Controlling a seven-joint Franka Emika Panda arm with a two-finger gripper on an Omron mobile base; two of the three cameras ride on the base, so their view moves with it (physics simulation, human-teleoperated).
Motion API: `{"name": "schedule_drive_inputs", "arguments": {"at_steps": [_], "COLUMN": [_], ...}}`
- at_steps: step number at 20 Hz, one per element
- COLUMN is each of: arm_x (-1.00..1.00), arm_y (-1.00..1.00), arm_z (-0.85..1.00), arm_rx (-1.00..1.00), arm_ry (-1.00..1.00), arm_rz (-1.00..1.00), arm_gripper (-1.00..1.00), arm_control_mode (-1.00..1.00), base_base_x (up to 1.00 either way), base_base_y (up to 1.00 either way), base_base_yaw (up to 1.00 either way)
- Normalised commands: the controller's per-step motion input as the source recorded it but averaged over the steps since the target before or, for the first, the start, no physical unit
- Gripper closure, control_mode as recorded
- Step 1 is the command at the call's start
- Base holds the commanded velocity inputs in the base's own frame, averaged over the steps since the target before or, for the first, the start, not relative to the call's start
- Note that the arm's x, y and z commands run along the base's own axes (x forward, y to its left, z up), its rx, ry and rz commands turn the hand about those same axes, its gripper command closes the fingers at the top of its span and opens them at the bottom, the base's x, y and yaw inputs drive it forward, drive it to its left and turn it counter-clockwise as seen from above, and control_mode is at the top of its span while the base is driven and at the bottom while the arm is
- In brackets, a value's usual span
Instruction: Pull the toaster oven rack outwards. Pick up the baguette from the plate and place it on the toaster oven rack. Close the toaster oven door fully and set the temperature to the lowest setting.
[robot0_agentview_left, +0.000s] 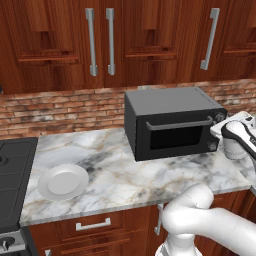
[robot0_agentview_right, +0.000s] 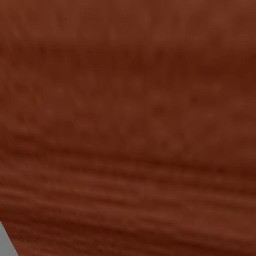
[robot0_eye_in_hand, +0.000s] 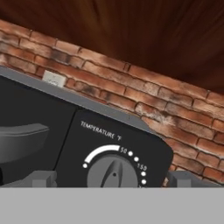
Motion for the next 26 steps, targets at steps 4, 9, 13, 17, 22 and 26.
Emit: {"name": "schedule_drive_inputs", "arguments": {"at_steps": [4, 9, 13, 17, 22, 26], "arm_x": [0.08, 0.00, 0.00, 0.00, 0.00, 0.01], "arm_y": [-0.04, 0.00, 0.00, 0.00, 0.00, 0.00], "arm_z": [0.00, -0.10, -0.21, -0.08, 0.16, 0.21], "arm_rx": [0.00, 0.00, 0.00, 0.00, 0.00, 0.00], "arm_ry": [0.00, 0.00, 0.00, 0.00, 0.00, 0.00], "arm_rz": [0.00, 0.00, 0.00, 0.00, 0.00, 0.00], "arm_gripper": [-1.00, -1.00, -1.00, -1.00, -1.00, -1.00], "arm_control_mode": [-1.00, -1.00, -1.00, -1.00, -1.00, -1.00], "base_base_x": [0.00, 0.00, 0.00, 0.00, 0.00, 0.00], "base_base_y": [0.00, 0.00, 0.00, 0.00, 0.00, 0.00], "base_base_yaw": [0.00, 0.00, 0.00, 0.00, 0.00, 0.00]}}
